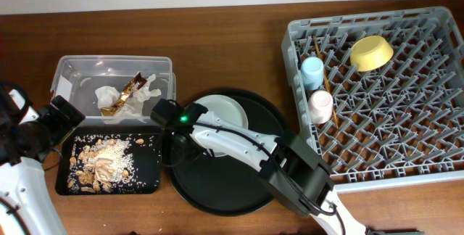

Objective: Sort waste into correct bins and load items into the dishwasher rack
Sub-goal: 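Reach the right gripper left to the white plate on the round tray, then grip the white plate's edge with the right gripper and lift it, then carry the white plate right and stand it upright in the rack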

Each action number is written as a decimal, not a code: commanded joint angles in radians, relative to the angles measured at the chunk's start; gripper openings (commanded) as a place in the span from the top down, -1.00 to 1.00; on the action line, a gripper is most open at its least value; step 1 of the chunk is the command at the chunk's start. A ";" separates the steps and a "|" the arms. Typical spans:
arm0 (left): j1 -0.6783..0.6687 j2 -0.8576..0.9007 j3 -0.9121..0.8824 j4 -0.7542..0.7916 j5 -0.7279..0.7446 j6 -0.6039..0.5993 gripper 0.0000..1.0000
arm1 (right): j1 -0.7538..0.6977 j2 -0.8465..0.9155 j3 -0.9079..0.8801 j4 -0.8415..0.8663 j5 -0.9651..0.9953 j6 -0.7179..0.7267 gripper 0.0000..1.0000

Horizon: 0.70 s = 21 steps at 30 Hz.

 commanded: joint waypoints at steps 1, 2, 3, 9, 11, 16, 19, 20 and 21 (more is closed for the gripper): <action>0.005 -0.005 -0.001 0.000 -0.011 -0.009 -0.98 | -0.012 -0.076 0.031 -0.035 -0.063 0.053 0.92; 0.005 -0.005 -0.001 0.000 -0.011 -0.010 -0.98 | -0.017 -0.103 0.039 -0.043 -0.064 0.053 0.92; 0.005 -0.005 -0.001 0.000 -0.010 -0.010 -0.98 | -0.026 -0.146 0.048 -0.060 -0.068 0.053 0.92; 0.005 -0.005 -0.001 0.000 -0.010 -0.009 -0.98 | -0.208 -0.476 0.049 -0.176 -0.261 -0.038 0.92; 0.005 -0.005 -0.001 0.000 -0.011 -0.009 -0.98 | -0.304 -0.553 0.049 -0.227 -0.354 -0.088 0.92; 0.005 -0.005 -0.001 0.000 -0.011 -0.009 -0.98 | -0.703 -0.668 0.049 -0.414 -0.638 -0.359 0.92; 0.005 -0.005 -0.001 0.000 -0.010 -0.009 -0.98 | -0.999 -0.640 0.049 -0.528 -0.829 -0.588 0.92; 0.005 -0.005 -0.001 0.000 -0.010 -0.010 -0.98 | -1.077 -0.622 0.049 -0.553 -0.862 -0.648 0.92; 0.005 -0.005 -0.001 0.000 -0.011 -0.009 -0.98 | -1.143 -0.600 0.049 -0.574 -0.887 -0.698 0.92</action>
